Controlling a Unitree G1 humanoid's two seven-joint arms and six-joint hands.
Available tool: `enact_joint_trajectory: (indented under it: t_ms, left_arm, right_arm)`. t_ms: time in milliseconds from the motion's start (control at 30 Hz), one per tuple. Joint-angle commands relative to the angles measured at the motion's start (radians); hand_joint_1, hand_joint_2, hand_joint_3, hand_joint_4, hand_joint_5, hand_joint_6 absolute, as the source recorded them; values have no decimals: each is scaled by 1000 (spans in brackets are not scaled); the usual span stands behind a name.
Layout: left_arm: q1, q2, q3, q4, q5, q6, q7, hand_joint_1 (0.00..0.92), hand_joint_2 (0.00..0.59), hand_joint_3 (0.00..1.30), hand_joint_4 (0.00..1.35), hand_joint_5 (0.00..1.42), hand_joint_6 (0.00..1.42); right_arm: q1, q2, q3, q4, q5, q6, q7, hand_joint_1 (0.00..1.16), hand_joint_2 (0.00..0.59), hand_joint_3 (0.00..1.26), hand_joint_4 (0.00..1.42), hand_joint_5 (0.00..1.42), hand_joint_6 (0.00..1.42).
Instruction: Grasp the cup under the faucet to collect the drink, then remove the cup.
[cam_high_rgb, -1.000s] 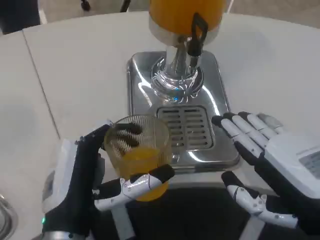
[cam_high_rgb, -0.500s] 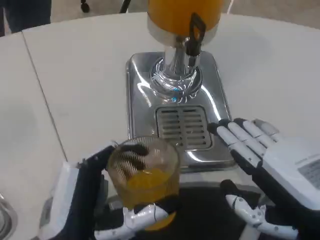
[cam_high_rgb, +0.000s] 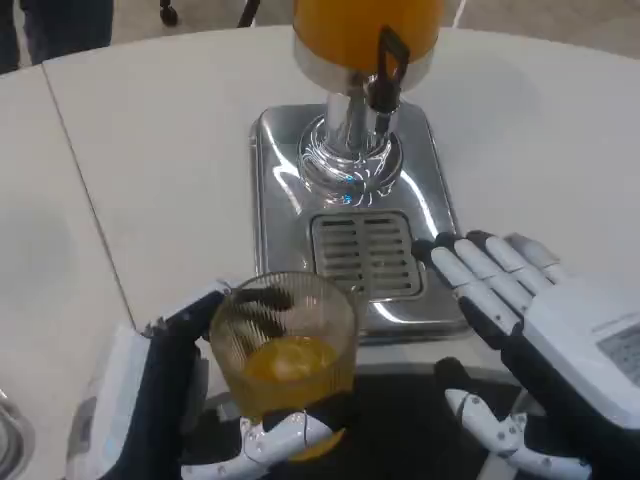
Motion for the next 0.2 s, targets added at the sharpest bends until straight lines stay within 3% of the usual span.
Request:
enact_joint_trajectory:
  t_ms: [33, 200]
  left_arm:
    - [-10, -14, 4, -9, -24, -4, -20, 676, 64, 1070, 1321, 1405, 1424]
    - [-32, -2, 25, -4, 34, -35, 2, 677, 65, 1072, 1311, 1405, 1424]
  right_arm:
    - [-2, 1, 7, -3, -13, -1, 11, 130, 586, 0, 0, 0, 1]
    - [-12, 7, 10, 1, -41, 2, 6, 136, 586, 0, 0, 0, 9]
